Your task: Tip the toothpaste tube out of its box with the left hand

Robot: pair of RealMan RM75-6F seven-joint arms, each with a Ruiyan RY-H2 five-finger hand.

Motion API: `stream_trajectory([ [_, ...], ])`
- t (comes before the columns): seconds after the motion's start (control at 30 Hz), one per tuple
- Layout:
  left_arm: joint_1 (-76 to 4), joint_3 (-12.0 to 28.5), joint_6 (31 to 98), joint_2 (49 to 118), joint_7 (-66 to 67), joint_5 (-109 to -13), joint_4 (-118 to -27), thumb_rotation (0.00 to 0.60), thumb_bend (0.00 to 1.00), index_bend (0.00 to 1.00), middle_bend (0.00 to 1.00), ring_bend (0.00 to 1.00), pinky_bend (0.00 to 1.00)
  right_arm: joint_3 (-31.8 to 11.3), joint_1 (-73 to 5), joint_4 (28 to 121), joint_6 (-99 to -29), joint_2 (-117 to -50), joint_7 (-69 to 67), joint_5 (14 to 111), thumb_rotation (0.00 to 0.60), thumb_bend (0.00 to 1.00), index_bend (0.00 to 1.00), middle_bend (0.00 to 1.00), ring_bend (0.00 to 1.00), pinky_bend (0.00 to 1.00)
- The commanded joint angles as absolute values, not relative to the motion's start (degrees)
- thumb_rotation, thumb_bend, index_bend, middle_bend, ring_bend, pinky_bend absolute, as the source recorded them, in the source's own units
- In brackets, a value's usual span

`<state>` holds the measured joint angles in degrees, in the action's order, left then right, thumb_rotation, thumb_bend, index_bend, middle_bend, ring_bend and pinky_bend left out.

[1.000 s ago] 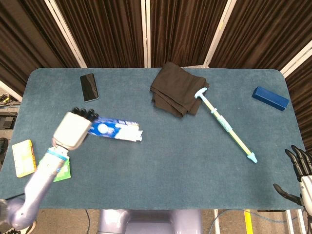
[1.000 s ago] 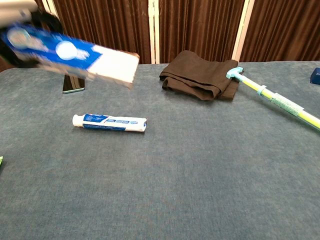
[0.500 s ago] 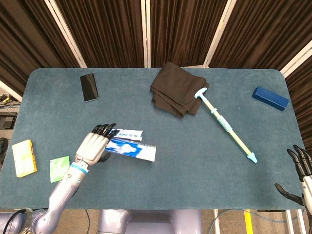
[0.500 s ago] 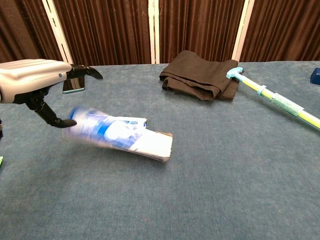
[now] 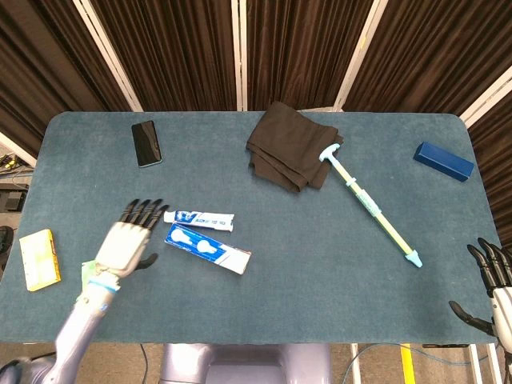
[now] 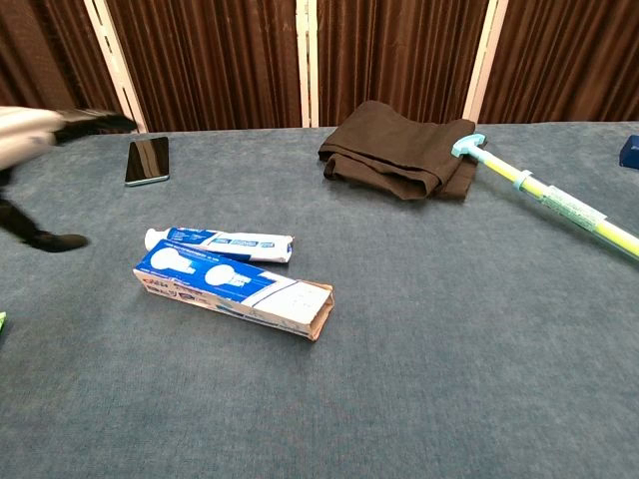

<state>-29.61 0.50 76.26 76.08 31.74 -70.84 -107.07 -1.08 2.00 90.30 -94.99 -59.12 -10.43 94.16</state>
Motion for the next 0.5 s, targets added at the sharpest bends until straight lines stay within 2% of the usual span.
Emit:
stream_trajectory([
  [0.03, -20.3, -5.6, 89.1, 76.4, 26.8, -82.2, -99.8, 0.6, 0.24, 0.0, 0.0, 0.0, 0.0, -1.1, 1.9, 90.2, -94.9, -59.6, -9.5, 94.2, 0.6, 0.07, 0.03, 0.0, 0.0, 0.0],
  [0.2, -13.8, -7.5, 96.3, 76.7, 21.4, -85.6, -94.0, 0.6, 0.23, 0.0, 0.0, 0.0, 0.0, -1.1, 1.9, 90.2, -95.0, -60.1, -8.3, 94.5, 0.6, 0.07, 0.03, 0.0, 0.0, 0.0],
  [0.37, -10.1, -8.3, 98.3, 77.0, 18.5, -86.2, -89.9, 0.6, 0.16, 0.0, 0.0, 0.0, 0.0, -1.1, 1.7, 90.1, -94.8, -60.5, -7.4, 94.7, 0.6, 0.07, 0.03, 0.0, 0.0, 0.0],
  [0.5, -8.2, -7.9, 98.6, 76.4, 16.7, -86.1, -88.5, 0.6, 0.16, 0.0, 0.0, 0.0, 0.0, -1.0, 1.7, 90.2, -95.1, -60.8, -6.8, 95.2, 0.6, 0.07, 0.03, 0.0, 0.0, 0.0],
])
